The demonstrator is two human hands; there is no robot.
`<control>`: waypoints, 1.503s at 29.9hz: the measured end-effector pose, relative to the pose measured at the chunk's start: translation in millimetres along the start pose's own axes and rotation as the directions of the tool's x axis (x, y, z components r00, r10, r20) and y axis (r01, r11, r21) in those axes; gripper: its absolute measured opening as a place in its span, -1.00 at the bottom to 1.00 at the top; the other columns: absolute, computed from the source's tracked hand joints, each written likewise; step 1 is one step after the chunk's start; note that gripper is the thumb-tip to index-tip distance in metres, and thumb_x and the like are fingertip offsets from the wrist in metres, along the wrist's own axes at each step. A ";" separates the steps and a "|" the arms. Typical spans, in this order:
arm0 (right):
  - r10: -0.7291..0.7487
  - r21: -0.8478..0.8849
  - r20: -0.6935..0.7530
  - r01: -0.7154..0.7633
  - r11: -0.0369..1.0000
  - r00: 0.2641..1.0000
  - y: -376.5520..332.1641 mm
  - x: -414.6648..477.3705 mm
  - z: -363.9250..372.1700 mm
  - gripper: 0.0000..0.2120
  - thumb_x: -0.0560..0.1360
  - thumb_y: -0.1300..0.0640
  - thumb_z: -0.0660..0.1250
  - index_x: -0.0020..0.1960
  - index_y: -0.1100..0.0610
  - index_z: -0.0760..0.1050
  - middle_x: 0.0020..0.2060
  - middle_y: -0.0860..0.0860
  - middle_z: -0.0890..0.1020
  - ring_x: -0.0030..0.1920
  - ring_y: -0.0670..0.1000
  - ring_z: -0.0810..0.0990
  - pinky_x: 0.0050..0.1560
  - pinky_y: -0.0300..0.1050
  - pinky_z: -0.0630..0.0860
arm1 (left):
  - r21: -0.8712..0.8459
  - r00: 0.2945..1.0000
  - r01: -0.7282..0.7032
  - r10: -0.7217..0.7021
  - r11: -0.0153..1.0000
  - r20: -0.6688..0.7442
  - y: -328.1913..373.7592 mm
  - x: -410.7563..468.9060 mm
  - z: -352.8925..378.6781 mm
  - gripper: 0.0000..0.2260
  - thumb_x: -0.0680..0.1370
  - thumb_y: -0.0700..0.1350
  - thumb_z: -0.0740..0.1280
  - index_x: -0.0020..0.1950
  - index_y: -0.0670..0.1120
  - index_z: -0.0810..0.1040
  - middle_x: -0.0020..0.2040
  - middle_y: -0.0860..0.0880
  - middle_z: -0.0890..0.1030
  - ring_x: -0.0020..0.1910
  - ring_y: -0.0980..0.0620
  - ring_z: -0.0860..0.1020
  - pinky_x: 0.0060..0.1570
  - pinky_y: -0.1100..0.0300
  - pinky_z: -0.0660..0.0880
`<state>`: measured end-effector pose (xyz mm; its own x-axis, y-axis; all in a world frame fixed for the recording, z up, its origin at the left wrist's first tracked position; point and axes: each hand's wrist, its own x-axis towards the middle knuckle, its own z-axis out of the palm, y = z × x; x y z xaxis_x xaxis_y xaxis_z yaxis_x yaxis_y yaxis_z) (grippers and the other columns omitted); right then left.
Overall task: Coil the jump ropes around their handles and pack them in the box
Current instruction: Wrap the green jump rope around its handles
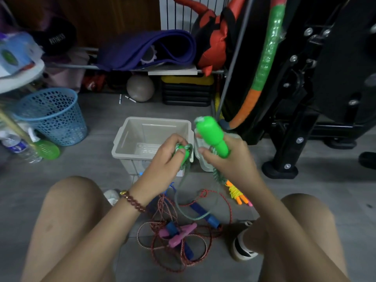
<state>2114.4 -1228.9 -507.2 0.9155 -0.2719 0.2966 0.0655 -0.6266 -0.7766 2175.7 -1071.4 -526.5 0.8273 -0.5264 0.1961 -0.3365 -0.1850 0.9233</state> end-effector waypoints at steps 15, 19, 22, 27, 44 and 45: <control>0.015 0.403 -0.010 -0.010 0.915 1.000 -7.3 3.2 -6.6 -0.92 0.43 0.18 0.29 -0.24 0.07 0.46 -0.51 -0.04 0.55 -0.37 -0.06 0.50 -0.23 -0.22 0.43 | -0.023 0.997 -0.055 0.056 0.998 0.055 -27.9 13.8 -19.3 -0.70 0.37 -0.27 0.11 -0.15 0.09 0.49 -0.15 0.21 0.56 -0.15 0.31 0.48 -0.12 0.35 0.37; 0.081 0.422 -0.106 -0.029 0.906 0.991 -7.6 0.4 -2.1 -0.82 0.48 0.27 0.31 -0.25 0.06 0.45 -0.52 -0.07 0.52 -0.39 -0.08 0.46 -0.29 -0.27 0.40 | 0.042 0.985 -0.055 0.047 0.998 0.169 -31.2 13.7 -24.6 -0.57 0.38 -0.34 0.12 -0.10 0.18 0.52 -0.02 0.19 0.58 0.02 0.29 0.50 -0.02 0.34 0.40; 0.159 0.462 -0.191 -0.054 0.885 0.969 -7.8 0.6 -0.1 -0.72 0.52 0.32 0.27 -0.27 0.01 0.44 -0.52 -0.09 0.52 -0.36 0.01 0.45 -0.30 -0.18 0.38 | 0.008 0.967 0.009 -0.011 1.000 0.256 -24.4 10.0 -20.6 -0.60 0.41 -0.41 0.15 -0.07 0.09 0.52 -0.11 0.15 0.58 -0.07 0.29 0.51 -0.08 0.33 0.43; 0.345 0.577 -0.278 -0.132 0.806 0.896 -8.9 1.2 2.9 -0.75 0.54 0.30 0.23 -0.24 0.03 0.42 -0.55 -0.16 0.50 -0.43 -0.11 0.42 -0.40 -0.28 0.35 | -0.045 0.956 0.066 -0.050 0.997 0.290 -13.8 9.4 -19.0 -0.79 0.49 -0.19 0.16 0.05 -0.03 0.52 -0.11 -0.10 0.57 -0.17 0.12 0.51 -0.15 0.26 0.40; 0.628 0.789 -0.280 -0.199 0.581 0.726 -2.4 2.8 16.2 -0.84 0.53 0.09 0.27 -0.21 -0.07 0.49 -0.46 -0.10 0.52 -0.16 0.06 0.47 -0.11 0.00 0.39 | -0.443 0.976 0.215 -0.182 0.870 0.117 -1.0 8.6 -6.7 -0.69 0.35 -0.39 0.21 0.00 -0.11 0.53 -0.16 0.05 0.61 -0.21 0.18 0.53 -0.22 0.38 0.47; 0.637 0.791 -0.272 -0.210 0.575 0.721 -1.7 3.2 16.8 -0.85 0.53 0.09 0.27 -0.21 -0.06 0.49 -0.44 -0.08 0.52 -0.16 0.07 0.47 -0.11 0.01 0.39 | -0.414 0.981 0.191 -0.163 0.890 0.100 -1.9 9.1 -6.3 -0.66 0.29 -0.35 0.21 0.00 -0.10 0.53 -0.17 0.09 0.63 -0.20 0.19 0.53 -0.22 0.39 0.45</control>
<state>2123.8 -1216.4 -514.2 0.5940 -0.7939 -0.1298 0.1597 0.2745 -0.9482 2186.7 -1070.6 -524.4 0.8218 -0.5698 0.0083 0.0447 0.0790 0.9959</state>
